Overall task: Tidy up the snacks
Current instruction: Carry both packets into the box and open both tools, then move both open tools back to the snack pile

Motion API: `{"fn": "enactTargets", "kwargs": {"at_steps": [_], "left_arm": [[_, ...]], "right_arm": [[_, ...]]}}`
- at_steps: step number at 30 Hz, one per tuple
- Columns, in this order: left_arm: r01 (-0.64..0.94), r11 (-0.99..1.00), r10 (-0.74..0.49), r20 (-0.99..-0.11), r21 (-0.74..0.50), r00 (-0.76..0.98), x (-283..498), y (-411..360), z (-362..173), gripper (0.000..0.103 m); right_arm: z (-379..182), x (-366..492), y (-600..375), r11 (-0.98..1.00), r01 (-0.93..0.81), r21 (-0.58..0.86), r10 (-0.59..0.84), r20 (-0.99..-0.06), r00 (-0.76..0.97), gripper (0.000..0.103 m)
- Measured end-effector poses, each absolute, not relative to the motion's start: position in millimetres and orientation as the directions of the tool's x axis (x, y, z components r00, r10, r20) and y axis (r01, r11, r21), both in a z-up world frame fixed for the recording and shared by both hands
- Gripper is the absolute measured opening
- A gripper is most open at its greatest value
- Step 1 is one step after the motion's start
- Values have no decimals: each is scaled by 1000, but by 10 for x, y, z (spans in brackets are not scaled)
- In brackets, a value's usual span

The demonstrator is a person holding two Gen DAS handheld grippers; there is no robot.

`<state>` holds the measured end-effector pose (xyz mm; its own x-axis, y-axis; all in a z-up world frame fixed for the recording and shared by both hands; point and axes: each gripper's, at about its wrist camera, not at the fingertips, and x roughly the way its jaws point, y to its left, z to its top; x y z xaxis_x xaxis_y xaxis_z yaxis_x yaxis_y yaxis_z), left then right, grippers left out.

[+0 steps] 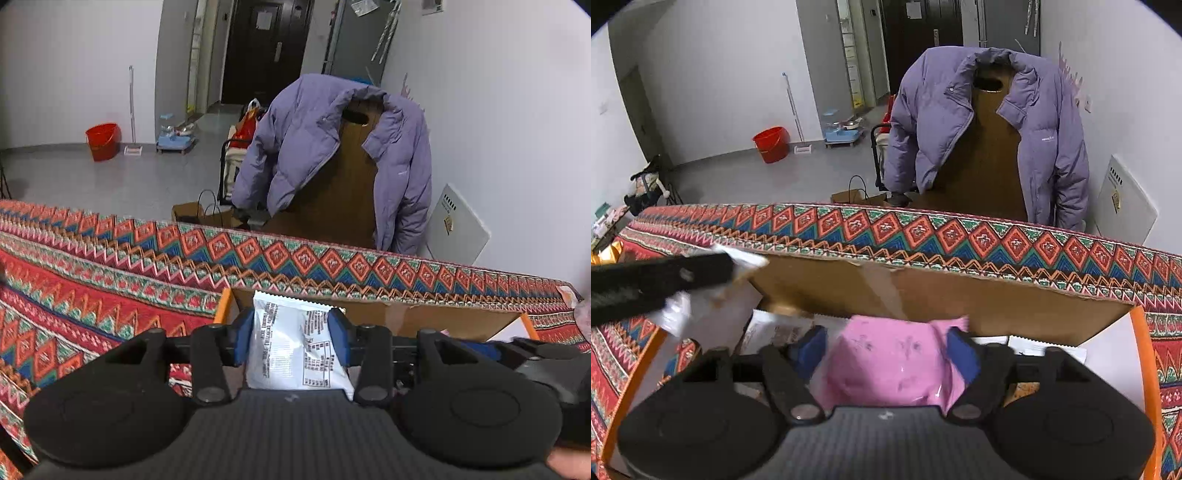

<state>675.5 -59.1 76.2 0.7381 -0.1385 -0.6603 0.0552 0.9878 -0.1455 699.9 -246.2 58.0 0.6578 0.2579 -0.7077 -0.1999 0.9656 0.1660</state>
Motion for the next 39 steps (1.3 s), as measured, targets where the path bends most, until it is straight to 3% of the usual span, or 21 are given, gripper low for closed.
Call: {"fn": "enactTargets", "kwargs": {"at_steps": [2,6,11,16,22,29,32,39], "left_arm": [[65,987,-148,-672,-148,725,6774,-590,702,46],[92,983,-175,-672,-158,720,6699,-566,721,58],[134,981,-191,-631,-138,752,6379,-487,1048,66],[171,982,-189,-585,-86,789,5908,-413,1434,74],[215,976,-199,-536,-32,821,5119,-340,1706,82],[168,985,-142,-397,30,907,3913,-175,1713,86],[174,984,-153,-361,28,920,3429,-100,1617,88],[135,990,-121,-289,30,950,2377,25,1225,93]], "right_arm": [[666,6881,-2471,970,-218,109,231,-698,678,83],[895,6605,-2617,974,-225,26,183,-675,715,86],[1232,6220,-2927,975,-214,-59,128,-639,759,87],[1567,5744,-3190,977,-207,-57,133,-598,791,94],[1757,5072,-3279,976,-209,-60,144,-541,828,95],[1766,4035,-3286,968,-246,-37,206,-435,876,96],[1690,3541,-3243,966,-257,-39,225,-369,902,102],[1370,2566,-3120,966,-259,-10,248,-257,934,103]]}}
